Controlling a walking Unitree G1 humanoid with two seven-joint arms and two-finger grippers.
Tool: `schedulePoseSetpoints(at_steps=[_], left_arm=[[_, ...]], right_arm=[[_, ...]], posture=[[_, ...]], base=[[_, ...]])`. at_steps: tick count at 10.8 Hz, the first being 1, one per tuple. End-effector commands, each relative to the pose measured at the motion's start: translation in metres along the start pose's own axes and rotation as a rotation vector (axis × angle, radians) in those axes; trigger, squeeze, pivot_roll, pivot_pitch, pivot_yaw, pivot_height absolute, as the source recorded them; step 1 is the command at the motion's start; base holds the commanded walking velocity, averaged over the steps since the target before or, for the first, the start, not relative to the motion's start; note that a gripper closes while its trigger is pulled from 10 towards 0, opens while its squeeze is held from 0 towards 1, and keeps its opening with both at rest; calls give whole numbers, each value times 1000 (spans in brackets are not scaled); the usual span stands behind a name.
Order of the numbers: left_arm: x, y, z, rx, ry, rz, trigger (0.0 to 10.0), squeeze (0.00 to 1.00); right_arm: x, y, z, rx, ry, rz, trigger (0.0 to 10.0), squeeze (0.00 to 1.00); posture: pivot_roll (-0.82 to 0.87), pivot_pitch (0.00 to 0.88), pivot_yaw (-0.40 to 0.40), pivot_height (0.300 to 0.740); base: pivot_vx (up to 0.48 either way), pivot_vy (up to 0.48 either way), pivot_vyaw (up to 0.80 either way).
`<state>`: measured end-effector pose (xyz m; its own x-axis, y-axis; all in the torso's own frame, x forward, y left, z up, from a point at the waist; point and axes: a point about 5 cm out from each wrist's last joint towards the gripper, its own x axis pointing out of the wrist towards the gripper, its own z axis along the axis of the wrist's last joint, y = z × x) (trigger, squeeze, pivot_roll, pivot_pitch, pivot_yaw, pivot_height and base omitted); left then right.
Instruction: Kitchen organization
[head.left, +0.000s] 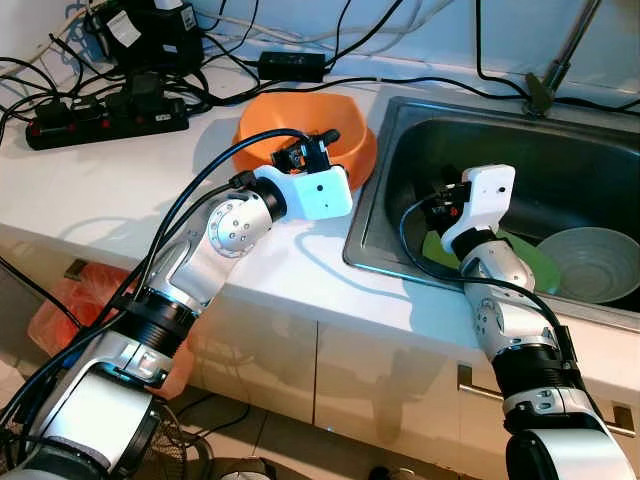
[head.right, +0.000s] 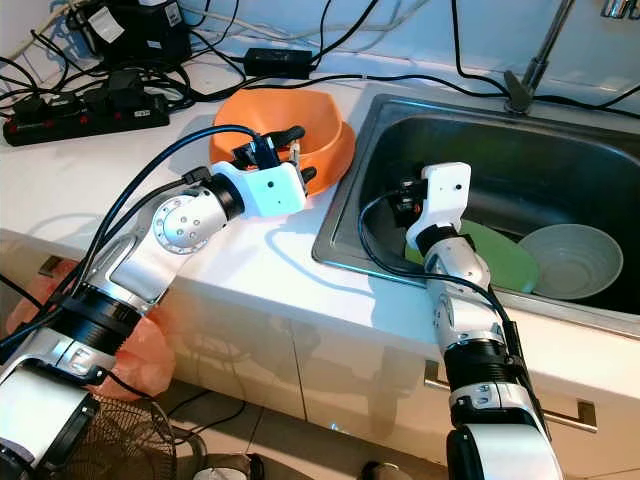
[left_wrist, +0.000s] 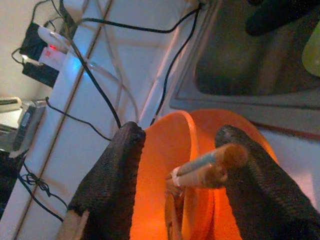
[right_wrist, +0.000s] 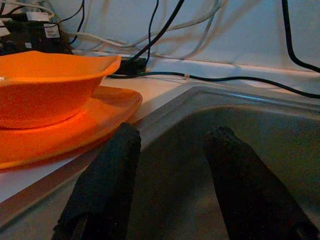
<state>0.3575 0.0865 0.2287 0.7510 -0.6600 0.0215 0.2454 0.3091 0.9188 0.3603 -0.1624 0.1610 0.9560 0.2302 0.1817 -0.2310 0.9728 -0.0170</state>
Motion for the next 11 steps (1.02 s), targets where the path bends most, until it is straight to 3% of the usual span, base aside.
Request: schedulePoseSetpoints(at_steps=[1, 11], left_arm=[[2, 5, 3, 21, -14, 0, 0, 0], [3, 14, 8, 47, -33, 33, 0, 0]], right_arm=[[-4, 0, -10, 15, 38, -10, 10000, 0], [-1, 1, -10, 14, 36, -4, 10000, 0]], posture=[[81, 87, 36, 740], [84, 61, 38, 740]], base=[[0, 0, 0], [0, 0, 0]])
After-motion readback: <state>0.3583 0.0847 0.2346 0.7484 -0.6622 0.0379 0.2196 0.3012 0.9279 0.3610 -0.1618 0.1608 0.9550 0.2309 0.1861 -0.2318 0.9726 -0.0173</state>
